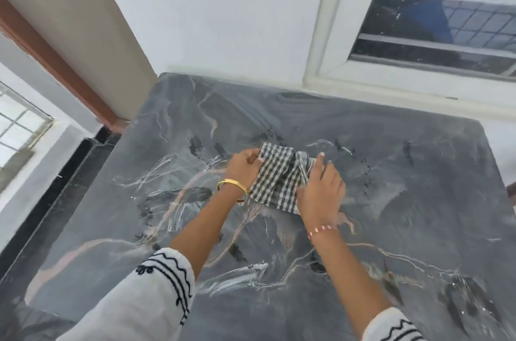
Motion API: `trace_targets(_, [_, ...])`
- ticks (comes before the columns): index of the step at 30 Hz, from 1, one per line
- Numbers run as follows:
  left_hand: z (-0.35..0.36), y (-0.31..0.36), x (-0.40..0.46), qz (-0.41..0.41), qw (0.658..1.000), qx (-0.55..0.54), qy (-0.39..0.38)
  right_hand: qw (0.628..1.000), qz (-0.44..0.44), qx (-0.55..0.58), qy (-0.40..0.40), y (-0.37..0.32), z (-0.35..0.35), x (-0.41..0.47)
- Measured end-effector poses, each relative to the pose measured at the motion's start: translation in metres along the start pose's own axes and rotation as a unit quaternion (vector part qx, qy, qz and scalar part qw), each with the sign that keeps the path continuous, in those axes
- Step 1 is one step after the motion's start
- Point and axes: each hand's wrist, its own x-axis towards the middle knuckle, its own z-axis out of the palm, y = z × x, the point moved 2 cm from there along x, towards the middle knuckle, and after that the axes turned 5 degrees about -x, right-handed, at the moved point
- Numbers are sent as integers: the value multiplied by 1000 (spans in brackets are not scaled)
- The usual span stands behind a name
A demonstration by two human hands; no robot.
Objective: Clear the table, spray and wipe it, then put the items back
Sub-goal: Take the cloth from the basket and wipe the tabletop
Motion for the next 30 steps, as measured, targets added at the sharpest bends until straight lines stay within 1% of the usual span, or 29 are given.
trace_targets(2, [-3,-7,2,22,999,18,21,990,-122,-26,64,-13,5,2])
trace_targets(3, [-6,-10,5,37,998,29,29,979,-185,-47,73,-22,9,4])
trace_targets(5, [-12,-19,13,69,996,54,33,964,-251,-84,22,-39,21,6])
trace_targets(7, [-18,-27,24,104,991,84,15,965,-244,-94,-31,-49,32,10])
trace_targets(8, [-20,-29,28,123,988,95,6,967,-235,-95,-35,-50,36,12])
trace_targets(11, [-23,-30,38,169,980,101,-15,975,-199,-101,-19,-55,42,15])
trace_targets(14, [-26,-31,48,195,974,111,-27,989,-113,-90,8,-67,46,19])
trace_targets(17, [-39,-39,59,204,970,126,-34,997,-7,-70,17,-83,52,33])
trace_targets(20, [-62,-52,69,192,974,120,-21,995,82,-53,8,-99,57,58])
trace_targets(23, [-91,-70,75,174,979,105,-3,991,130,-41,3,-123,57,90])
trace_targets(25, [-113,-82,78,161,982,98,16,991,131,-32,2,-148,56,110])
trace_targets(26, [-126,-88,80,153,983,94,29,993,116,-29,-1,-166,57,117])
trace_targets(28, [-151,-101,83,142,984,86,57,998,58,-31,-9,-208,62,120])
trace_targets(30, [-172,-112,85,135,983,87,85,999,-21,-29,-8,-250,69,108])
